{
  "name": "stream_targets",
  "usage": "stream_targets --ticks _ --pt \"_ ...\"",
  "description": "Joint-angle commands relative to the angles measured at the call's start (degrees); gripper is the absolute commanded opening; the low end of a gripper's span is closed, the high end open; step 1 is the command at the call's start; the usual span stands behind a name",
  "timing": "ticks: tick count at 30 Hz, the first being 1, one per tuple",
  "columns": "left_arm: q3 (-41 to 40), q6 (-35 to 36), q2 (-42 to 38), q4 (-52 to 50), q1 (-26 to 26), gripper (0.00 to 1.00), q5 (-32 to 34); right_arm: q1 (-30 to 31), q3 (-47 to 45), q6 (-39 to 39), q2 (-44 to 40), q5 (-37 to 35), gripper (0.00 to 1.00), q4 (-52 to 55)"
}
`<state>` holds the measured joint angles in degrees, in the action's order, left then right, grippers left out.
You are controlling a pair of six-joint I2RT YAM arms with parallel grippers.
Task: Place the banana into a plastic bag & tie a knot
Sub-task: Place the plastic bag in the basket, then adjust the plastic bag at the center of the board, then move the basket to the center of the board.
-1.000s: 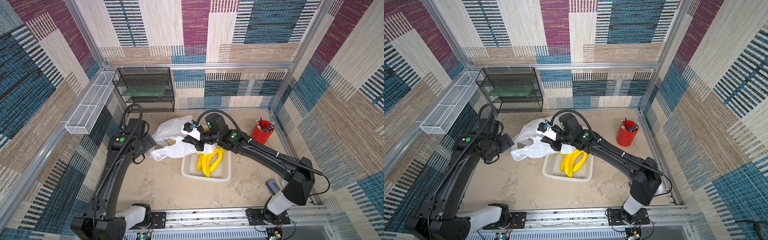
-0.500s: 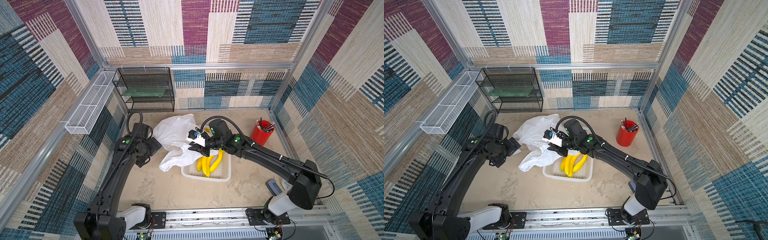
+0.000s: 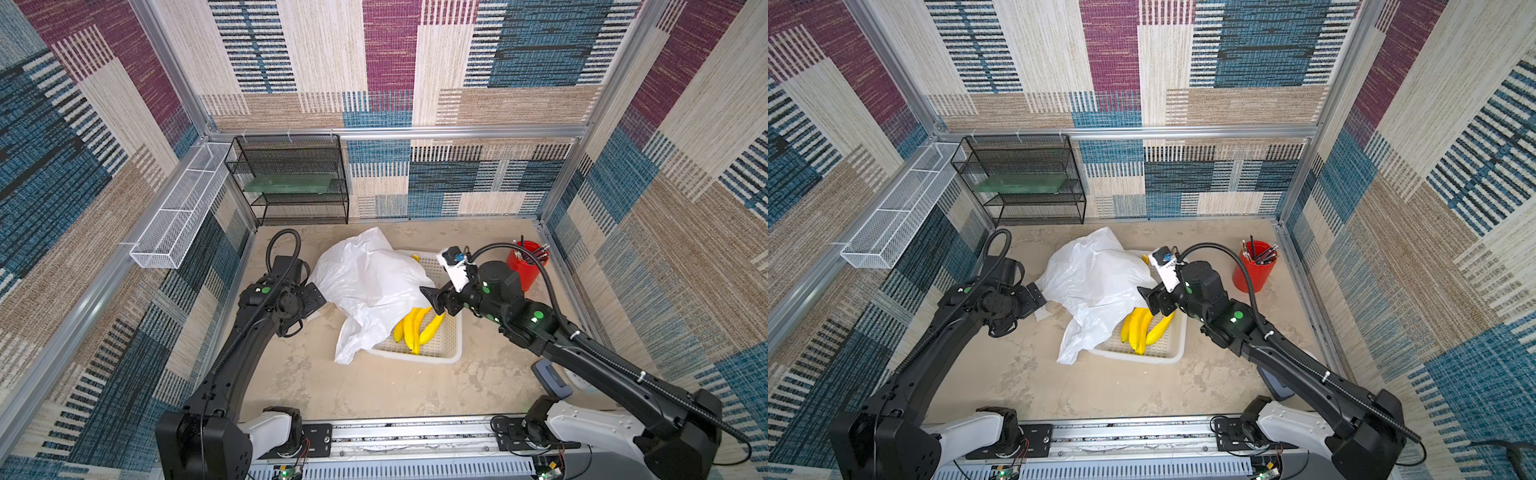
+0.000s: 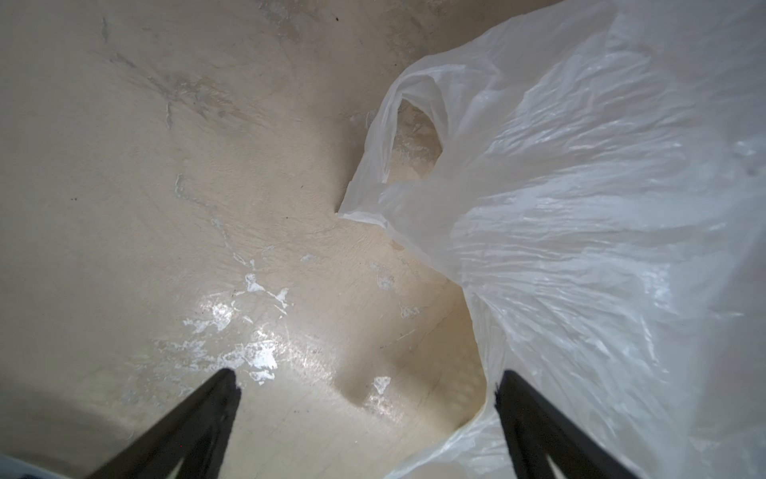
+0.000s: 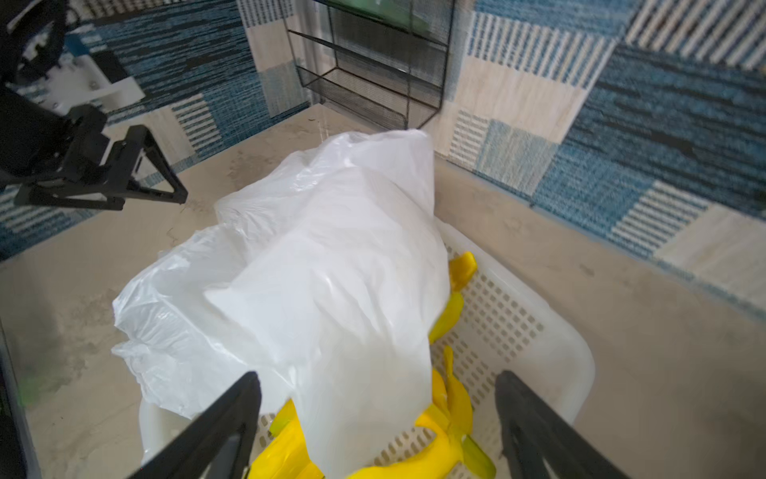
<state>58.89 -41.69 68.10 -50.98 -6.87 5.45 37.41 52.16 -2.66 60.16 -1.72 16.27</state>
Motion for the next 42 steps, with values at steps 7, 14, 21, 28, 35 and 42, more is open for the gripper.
stream_targets --ticks 7,14,21,28,35,42 --pt "-21.27 14.11 -10.95 24.91 0.21 0.99 9.67 -8.97 -9.82 -21.2 -10.09 1.83 0.87 7.57" --pt "-19.34 18.44 3.37 37.14 3.61 1.0 7.35 -9.32 -7.93 -21.38 -6.3 6.7 0.89 9.9" --pt "-11.01 21.73 16.07 41.26 6.67 0.95 -5.31 -8.93 -8.52 -23.03 -2.85 8.84 0.89 9.96" --pt "-10.49 18.52 17.23 40.15 6.66 0.33 -6.15 -7.77 -6.67 -25.55 5.61 10.82 0.86 8.17" --pt "-10.15 14.9 11.68 35.04 6.66 0.0 -0.93 -7.35 -2.46 -26.32 16.39 11.26 0.78 9.1" --pt "-12.08 6.92 5.71 29.17 6.54 0.0 -0.44 -13.63 -0.11 -27.05 21.25 7.14 0.33 10.35"
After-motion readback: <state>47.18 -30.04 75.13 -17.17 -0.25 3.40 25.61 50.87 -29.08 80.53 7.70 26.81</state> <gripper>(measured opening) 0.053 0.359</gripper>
